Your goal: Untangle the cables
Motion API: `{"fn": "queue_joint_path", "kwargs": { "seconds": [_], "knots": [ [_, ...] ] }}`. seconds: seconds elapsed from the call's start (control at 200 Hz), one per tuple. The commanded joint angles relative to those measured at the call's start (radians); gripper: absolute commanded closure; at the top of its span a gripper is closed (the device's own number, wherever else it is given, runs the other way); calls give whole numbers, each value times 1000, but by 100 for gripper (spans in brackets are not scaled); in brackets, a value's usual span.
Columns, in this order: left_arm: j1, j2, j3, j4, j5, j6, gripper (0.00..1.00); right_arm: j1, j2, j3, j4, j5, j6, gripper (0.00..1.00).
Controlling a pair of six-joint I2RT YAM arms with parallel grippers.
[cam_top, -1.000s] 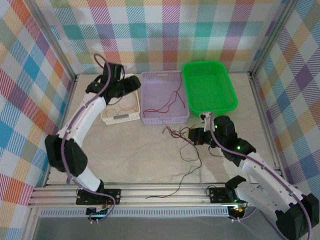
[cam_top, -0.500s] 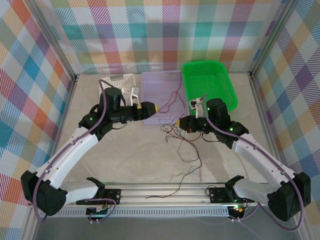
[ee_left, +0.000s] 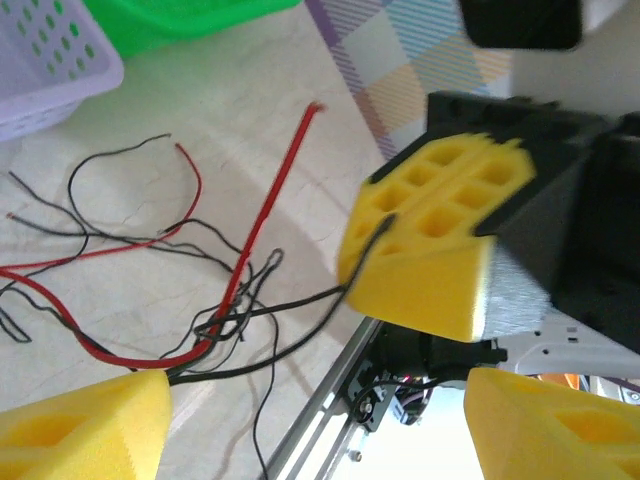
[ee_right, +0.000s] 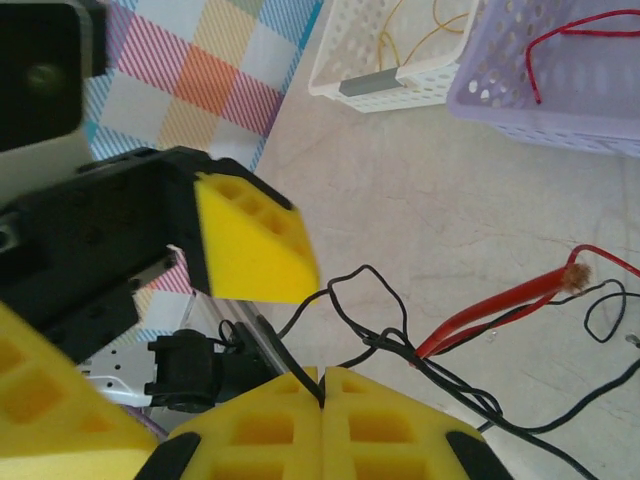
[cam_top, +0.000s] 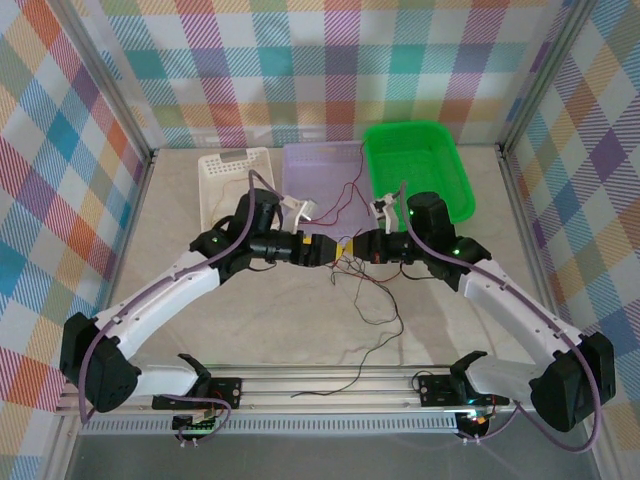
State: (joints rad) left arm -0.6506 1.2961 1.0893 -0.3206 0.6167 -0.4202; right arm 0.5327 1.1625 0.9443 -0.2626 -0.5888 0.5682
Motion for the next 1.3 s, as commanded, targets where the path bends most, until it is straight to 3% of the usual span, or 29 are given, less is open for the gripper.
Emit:
{"fn": "queue_joint_path", "kwargs": {
  "seconds": [0.0, 0.125, 0.265, 0.39, 0.51, 0.625, 0.735, 1.2, 1.295],
  "knots": [
    [-8, 17, 25, -23, 15, 38, 26, 9, 7, 34, 19, -44, -15, 100],
    [-12, 34, 26, -19, 23, 35, 30, 10, 18, 33, 26, -69, -16, 100],
    [-12, 35, 26, -12, 22, 36, 45, 12, 32, 22, 26, -73, -26, 100],
    [-12, 36, 28, -15, 19, 40, 52, 16, 42, 11, 39, -92, -25, 100],
    [-12, 27, 32, -35, -11, 56, 51, 20, 44, 7, 33, -100, -38, 100],
    [-12, -3, 25, -33, -36, 66, 42, 21, 40, -2, 37, -101, -40, 100],
    [-12, 3, 23, -25, -15, 63, 42, 24, 46, -1, 42, -112, -37, 100],
    [-12, -3, 20, -14, 2, 58, 94, 50, 73, 7, 40, -107, -48, 100],
    [-12, -10, 20, -19, -1, 61, 100, 50, 62, 5, 24, -76, -57, 100]
  ]
}}
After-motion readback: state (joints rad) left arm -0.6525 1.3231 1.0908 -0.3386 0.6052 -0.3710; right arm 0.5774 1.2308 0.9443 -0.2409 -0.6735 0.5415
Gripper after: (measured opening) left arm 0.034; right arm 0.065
